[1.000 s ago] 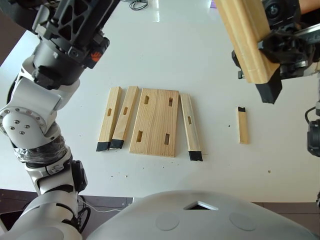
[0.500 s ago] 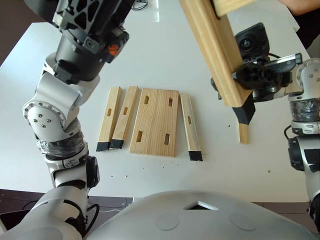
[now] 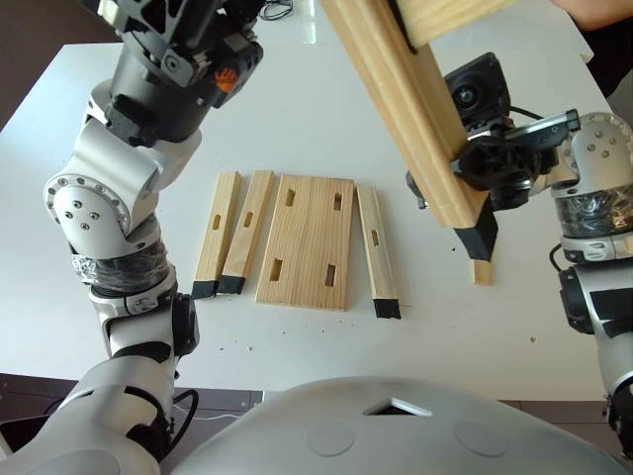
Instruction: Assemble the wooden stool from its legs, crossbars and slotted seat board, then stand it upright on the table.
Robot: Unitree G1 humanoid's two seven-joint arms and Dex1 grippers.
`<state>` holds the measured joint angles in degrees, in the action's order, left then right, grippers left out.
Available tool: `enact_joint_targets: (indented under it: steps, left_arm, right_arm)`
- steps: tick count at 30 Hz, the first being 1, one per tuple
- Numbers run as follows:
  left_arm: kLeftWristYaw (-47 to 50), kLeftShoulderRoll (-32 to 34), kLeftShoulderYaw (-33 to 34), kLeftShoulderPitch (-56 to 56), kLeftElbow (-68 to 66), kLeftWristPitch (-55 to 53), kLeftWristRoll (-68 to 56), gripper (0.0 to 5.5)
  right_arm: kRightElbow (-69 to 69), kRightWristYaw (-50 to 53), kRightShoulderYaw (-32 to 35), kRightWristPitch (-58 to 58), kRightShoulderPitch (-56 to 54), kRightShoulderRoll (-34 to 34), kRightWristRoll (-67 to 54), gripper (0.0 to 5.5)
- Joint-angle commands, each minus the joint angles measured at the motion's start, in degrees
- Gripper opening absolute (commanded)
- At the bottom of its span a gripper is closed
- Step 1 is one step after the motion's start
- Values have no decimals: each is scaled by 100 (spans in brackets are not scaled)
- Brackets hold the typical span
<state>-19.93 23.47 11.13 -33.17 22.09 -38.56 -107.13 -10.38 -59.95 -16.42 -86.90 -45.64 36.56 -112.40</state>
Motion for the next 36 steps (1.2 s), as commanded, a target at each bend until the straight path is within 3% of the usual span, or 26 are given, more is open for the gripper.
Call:
enact_joint_targets:
  steps: [1, 11, 22, 28, 33, 36]
  left_arm:
    - [-4, -16, -19, -238, 111, -44, -121, 299]
    - [-398, 207, 261, -122, -4, -237, -290, 299]
    - [14, 367, 106, -48, 112, -357, -546, 299]
    - [-291, 686, 67, -163, -216, -752, -460, 299]
    - [-299, 433, -218, 53, 295, -659, -43, 299]
    - [-401, 444, -267, 48, 309, -673, 151, 258]
  right_arm:
    - [-78, -739, -534, -276, -444, 480, -60, 107]
    - [-196, -1894, -1685, -370, -1082, 1102, -60, 107]
    - [-260, -1462, -1611, -91, -979, 838, -60, 107]
    - [-390, -1303, -1678, -193, -1043, 863, -60, 107]
    - [-356, -1351, -1786, -271, -1022, 1067, -60, 107]
    - [-232, -1453, -1923, -325, -990, 1306, -60, 107]
